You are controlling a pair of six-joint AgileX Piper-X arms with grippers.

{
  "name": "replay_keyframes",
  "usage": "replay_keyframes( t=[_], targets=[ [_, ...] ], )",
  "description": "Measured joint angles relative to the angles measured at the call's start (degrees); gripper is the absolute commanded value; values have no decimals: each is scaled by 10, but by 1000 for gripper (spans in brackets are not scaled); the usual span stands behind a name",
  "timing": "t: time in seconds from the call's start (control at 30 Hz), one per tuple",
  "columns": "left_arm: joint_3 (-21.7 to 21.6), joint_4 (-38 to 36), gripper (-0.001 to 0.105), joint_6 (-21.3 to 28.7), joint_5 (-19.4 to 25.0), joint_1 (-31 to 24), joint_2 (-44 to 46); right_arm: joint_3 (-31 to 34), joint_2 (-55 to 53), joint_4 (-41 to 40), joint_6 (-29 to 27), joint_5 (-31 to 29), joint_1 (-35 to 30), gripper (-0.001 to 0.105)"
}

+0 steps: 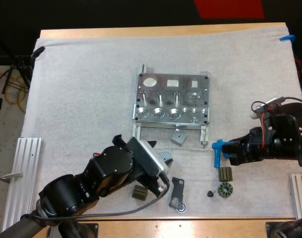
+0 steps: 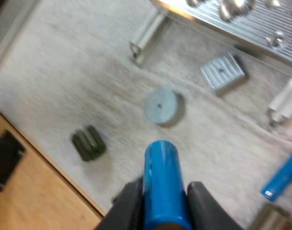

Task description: Load cells from right to left

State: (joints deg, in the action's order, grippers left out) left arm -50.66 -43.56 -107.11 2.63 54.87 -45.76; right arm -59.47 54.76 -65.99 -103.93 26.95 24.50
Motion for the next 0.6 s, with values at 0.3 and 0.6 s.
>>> replay_keyframes(
  t=[0.3,0.6],
  targets=[
    [0,0,57,-39,63,0,0,-77,66,-43,-83,-60,0,4],
    [0,0,57,-39,66,0,0,-159,156,-63,-120,-117,0,4]
  ],
)
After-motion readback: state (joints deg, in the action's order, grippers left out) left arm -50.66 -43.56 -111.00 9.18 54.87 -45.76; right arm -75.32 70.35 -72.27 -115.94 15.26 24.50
